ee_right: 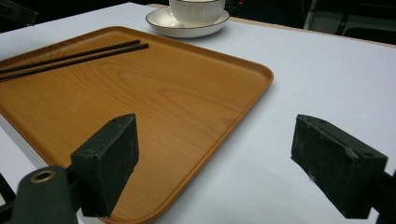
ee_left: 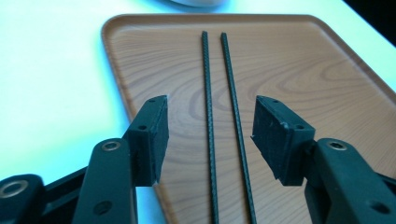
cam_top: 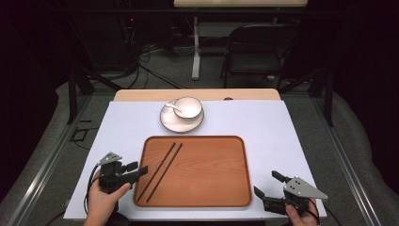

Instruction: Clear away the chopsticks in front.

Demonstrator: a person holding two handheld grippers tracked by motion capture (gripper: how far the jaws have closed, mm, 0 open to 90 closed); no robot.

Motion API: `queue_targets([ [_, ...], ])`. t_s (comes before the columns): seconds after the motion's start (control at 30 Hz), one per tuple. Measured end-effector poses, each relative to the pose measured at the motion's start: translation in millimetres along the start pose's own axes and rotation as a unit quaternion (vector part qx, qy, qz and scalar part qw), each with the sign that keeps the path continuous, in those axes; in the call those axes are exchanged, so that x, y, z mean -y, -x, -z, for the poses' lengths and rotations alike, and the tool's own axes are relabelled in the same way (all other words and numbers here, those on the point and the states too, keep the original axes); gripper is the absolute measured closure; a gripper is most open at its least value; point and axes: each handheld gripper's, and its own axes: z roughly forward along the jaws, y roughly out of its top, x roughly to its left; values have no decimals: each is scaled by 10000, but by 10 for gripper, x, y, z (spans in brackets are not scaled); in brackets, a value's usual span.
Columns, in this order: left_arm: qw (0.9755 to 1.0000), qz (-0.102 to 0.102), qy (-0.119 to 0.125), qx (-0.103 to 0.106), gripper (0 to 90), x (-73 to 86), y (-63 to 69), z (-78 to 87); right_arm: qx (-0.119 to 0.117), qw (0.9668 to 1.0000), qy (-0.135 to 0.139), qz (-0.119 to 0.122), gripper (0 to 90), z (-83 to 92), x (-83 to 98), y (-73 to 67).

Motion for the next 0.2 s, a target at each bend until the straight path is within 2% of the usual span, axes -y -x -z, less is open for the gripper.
queue_targets([
  [0.2, 9994, 75, 330, -72, 356, 99, -98, 59, -9, 10000, -38, -28, 145, 0, -3, 12],
])
